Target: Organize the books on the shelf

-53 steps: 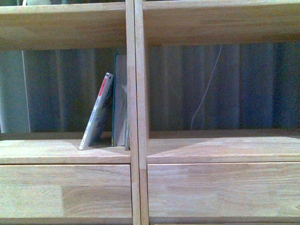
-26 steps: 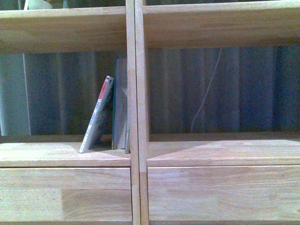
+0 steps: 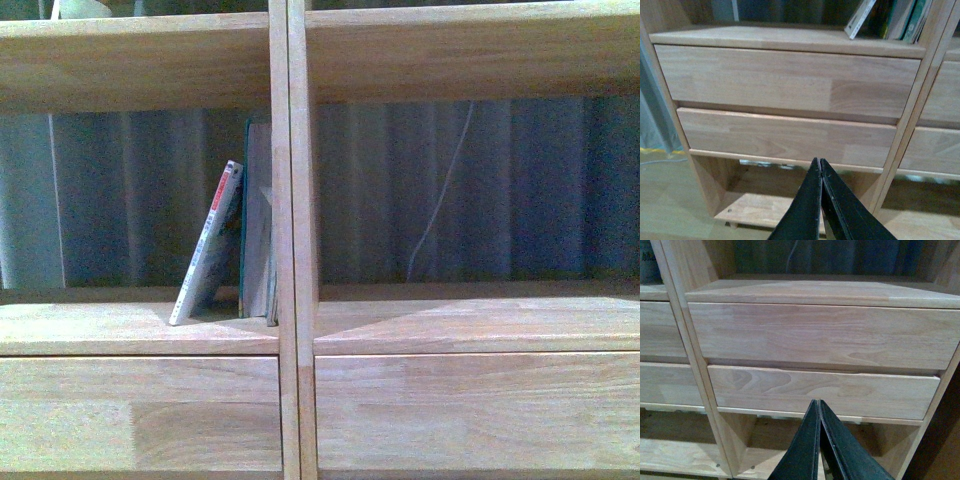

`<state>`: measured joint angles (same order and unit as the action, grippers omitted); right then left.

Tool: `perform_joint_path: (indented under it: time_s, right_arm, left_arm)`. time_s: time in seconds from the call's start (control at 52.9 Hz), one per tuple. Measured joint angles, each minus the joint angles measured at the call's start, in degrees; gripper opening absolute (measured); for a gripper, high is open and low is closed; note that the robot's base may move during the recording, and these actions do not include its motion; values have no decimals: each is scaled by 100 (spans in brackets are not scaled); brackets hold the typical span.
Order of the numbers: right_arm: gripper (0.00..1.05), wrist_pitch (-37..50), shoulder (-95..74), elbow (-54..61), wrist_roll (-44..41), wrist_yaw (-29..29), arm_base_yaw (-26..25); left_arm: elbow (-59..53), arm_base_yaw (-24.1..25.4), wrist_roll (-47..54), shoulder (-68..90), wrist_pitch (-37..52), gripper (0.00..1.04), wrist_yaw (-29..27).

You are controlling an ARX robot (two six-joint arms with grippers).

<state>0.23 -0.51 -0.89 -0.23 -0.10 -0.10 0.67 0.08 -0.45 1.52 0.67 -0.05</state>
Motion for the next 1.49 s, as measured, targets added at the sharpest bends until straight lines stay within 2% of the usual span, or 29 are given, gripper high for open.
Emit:
perform_joint_path:
  time_s: [0.567, 0.662, 1.059, 1.154, 1.229, 1.494]
  right_arm:
    - [3, -13, 13, 0, 2, -7, 0]
    - [4, -13, 13, 0, -4, -7, 0]
    - [67, -13, 13, 0, 2, -7, 0]
    - [86, -13, 13, 0, 2, -7, 0]
    - [99, -13, 13, 0, 4, -7, 0]
    - [98, -13, 13, 0, 9, -7, 0]
  left_arm:
    - [0, 0, -2, -116, -48, 3, -7]
    - [0, 0, 0, -116, -48, 18, -7]
    - [0, 0, 0, -116, -48, 83, -7]
    - [0, 0, 7, -116, -48, 100, -7]
    - [0, 0, 7, -116, -48, 98, -7]
    - [0, 0, 9, -116, -48, 98, -7]
